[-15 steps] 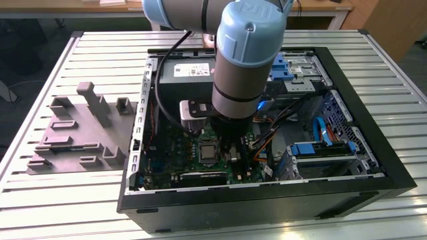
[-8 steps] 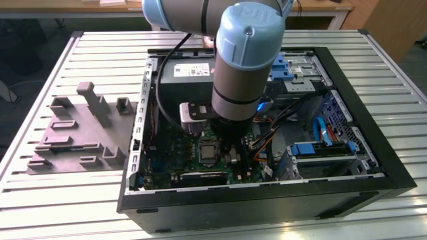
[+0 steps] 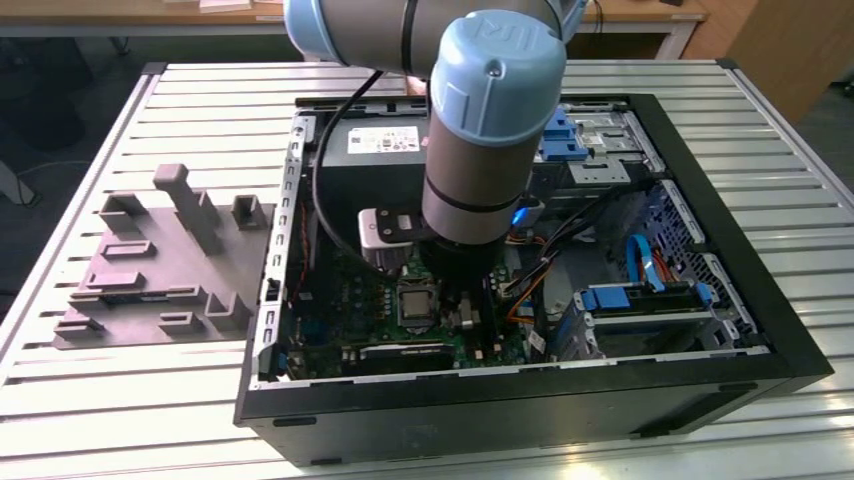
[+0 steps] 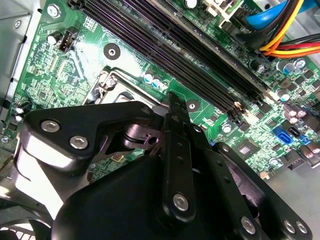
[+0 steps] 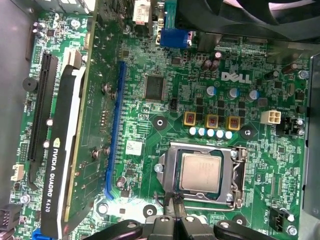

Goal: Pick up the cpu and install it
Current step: 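Install the first cpu locking lever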

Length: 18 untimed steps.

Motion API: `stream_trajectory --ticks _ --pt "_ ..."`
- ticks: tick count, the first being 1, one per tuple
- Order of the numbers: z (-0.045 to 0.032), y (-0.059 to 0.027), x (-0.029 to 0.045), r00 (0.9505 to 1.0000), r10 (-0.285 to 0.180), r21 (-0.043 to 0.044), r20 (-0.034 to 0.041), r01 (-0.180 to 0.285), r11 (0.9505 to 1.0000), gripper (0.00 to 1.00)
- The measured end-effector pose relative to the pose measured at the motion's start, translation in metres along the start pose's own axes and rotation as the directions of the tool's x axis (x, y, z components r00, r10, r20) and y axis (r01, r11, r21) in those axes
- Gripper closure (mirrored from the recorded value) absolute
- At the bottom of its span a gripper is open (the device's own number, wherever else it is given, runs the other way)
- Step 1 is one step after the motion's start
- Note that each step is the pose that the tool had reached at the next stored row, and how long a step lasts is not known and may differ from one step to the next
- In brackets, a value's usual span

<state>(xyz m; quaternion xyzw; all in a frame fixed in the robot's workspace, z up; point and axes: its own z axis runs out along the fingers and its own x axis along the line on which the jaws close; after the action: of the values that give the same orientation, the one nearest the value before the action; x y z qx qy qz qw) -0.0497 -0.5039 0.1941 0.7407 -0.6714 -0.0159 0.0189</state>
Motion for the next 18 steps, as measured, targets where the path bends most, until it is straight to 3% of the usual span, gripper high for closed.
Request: stream_trajectory --ticks 18 --pt "0.0056 -0.0002 0.0 1.0 0.0 0.0001 0.0011 0.0 1.0 0.89"
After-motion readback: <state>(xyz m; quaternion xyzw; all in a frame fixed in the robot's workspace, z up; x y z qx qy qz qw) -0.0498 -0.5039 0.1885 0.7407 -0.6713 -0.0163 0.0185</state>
